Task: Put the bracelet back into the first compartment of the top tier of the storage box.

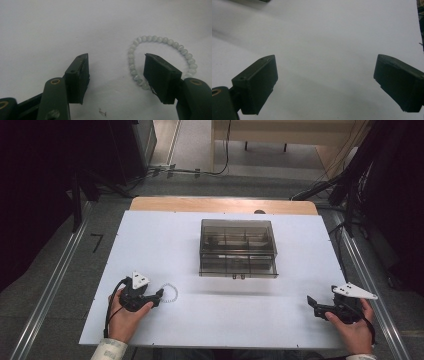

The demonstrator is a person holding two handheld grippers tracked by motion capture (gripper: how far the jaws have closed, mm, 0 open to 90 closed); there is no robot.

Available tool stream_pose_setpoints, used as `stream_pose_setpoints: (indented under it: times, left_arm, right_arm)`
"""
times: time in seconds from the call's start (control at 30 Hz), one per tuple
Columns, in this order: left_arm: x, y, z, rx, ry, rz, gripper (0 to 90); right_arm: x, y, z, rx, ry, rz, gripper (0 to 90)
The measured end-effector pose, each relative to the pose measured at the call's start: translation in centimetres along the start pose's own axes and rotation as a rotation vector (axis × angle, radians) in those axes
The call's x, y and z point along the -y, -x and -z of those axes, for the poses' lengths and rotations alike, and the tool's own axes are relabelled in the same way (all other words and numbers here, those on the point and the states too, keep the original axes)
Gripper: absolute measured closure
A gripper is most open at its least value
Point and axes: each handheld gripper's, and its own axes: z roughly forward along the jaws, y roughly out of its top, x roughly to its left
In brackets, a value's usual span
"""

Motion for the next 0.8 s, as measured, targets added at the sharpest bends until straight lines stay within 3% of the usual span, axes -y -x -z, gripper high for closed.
stream_pose_setpoints:
  times: [0.63, 0.8]
  left_arm:
    - [-0.05, 0.20, 0.08, 0.039, 0.007, -0.017, 55.4]
    - [-0.13, 0.40, 0.09, 0.052, 0.005, -0.029, 63.9]
  right_arm:
    - [-0.02, -0.05, -0.11, -0.001, 0.000, 0.001, 3.7]
    - [-0.03, -0.03, -0.11, -0.002, 0.002, 0.004, 3.8]
